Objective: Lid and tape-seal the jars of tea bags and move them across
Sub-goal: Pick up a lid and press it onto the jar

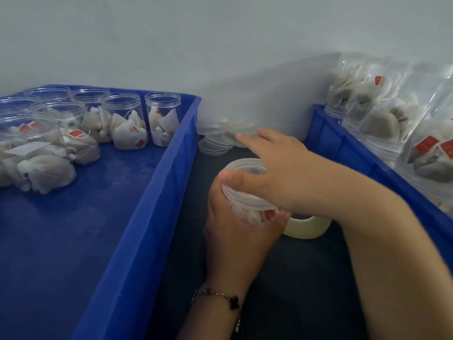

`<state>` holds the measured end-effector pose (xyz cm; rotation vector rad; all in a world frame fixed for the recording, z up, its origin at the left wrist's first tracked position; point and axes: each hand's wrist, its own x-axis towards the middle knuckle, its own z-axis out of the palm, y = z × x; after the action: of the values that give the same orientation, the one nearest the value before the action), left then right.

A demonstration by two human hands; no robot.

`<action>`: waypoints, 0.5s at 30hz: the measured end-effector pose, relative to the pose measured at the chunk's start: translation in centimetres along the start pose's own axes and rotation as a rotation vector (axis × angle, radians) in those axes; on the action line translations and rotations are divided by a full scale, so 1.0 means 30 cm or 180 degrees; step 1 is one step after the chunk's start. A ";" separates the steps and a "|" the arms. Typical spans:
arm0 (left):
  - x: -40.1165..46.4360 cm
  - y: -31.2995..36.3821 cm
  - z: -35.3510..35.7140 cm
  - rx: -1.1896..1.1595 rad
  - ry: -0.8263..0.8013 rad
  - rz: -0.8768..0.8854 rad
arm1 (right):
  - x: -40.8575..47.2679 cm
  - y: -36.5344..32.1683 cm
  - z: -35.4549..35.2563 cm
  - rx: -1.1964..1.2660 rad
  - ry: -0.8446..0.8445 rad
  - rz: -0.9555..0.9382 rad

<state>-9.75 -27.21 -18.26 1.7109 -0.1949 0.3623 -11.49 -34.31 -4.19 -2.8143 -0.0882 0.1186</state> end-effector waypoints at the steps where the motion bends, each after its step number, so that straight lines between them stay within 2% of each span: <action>1: 0.002 -0.001 0.001 0.0048 -0.0001 0.0059 | -0.009 0.008 -0.016 0.0031 -0.0173 -0.0175; 3: 0.010 -0.014 0.005 0.0025 0.0042 0.0145 | -0.028 0.020 -0.034 -0.0091 -0.0567 -0.0361; 5: 0.009 -0.001 0.000 -0.0011 0.0089 -0.0022 | -0.036 0.025 -0.036 -0.0333 -0.0733 -0.0469; 9: 0.002 0.006 0.000 -0.0123 0.0144 -0.0065 | -0.035 0.021 -0.039 -0.0613 -0.0205 -0.0188; 15: -0.001 0.005 0.002 -0.0127 0.0170 -0.0028 | -0.053 0.040 -0.057 -0.0475 -0.0263 -0.0137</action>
<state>-9.81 -27.30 -18.15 1.6604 -0.1545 0.3946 -12.86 -36.11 -2.84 -2.9540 -0.1837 0.2273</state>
